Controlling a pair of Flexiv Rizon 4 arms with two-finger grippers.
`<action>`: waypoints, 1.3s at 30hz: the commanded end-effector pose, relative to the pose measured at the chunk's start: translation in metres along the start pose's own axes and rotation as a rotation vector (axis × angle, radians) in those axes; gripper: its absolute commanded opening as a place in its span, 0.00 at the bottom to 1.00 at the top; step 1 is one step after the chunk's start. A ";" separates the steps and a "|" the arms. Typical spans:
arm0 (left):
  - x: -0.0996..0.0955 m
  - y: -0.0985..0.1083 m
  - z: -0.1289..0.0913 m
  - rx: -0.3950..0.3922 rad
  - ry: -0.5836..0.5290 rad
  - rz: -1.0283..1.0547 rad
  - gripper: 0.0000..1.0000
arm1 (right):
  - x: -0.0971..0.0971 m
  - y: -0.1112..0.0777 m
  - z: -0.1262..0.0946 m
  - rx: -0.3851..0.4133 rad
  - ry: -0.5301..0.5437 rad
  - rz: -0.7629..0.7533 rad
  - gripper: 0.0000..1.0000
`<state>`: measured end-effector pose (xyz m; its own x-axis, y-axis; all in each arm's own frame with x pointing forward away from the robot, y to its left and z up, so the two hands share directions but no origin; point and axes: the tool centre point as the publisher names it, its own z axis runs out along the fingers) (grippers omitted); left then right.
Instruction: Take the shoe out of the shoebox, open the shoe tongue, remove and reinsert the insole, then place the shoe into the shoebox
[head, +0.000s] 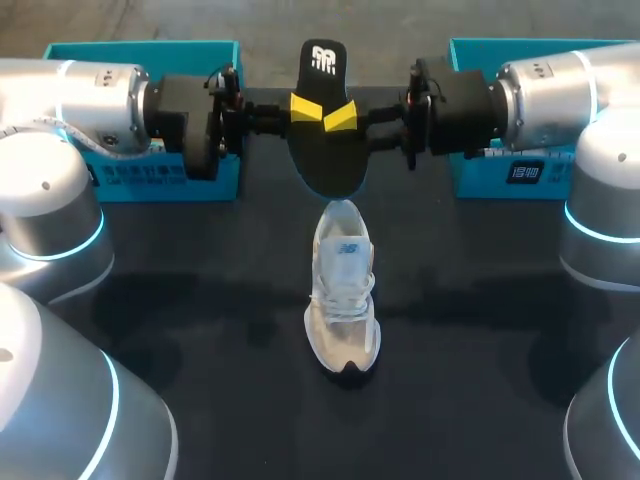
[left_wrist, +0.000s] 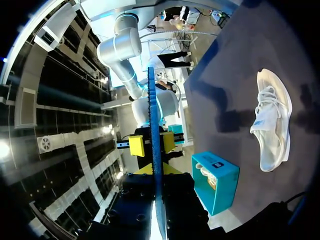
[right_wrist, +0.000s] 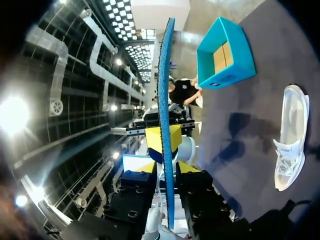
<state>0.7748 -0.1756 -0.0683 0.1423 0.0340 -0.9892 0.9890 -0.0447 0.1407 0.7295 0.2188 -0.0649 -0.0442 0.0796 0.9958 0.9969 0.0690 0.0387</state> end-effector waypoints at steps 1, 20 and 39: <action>0.000 0.001 0.001 0.000 -0.002 0.002 0.00 | 0.000 0.000 0.003 0.000 -0.004 0.002 0.08; 0.000 0.001 0.001 0.000 -0.002 0.002 0.68 | 0.000 -0.002 -0.002 -0.016 -0.015 -0.013 0.00; 0.001 0.009 -0.022 0.106 0.015 -0.005 1.00 | 0.000 -0.001 -0.017 -0.062 -0.068 -0.041 0.00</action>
<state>0.7758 -0.1620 -0.0707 0.1386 0.0352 -0.9897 0.9857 -0.1019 0.1344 0.7337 0.2059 -0.0653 -0.0887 0.1361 0.9867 0.9960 0.0195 0.0869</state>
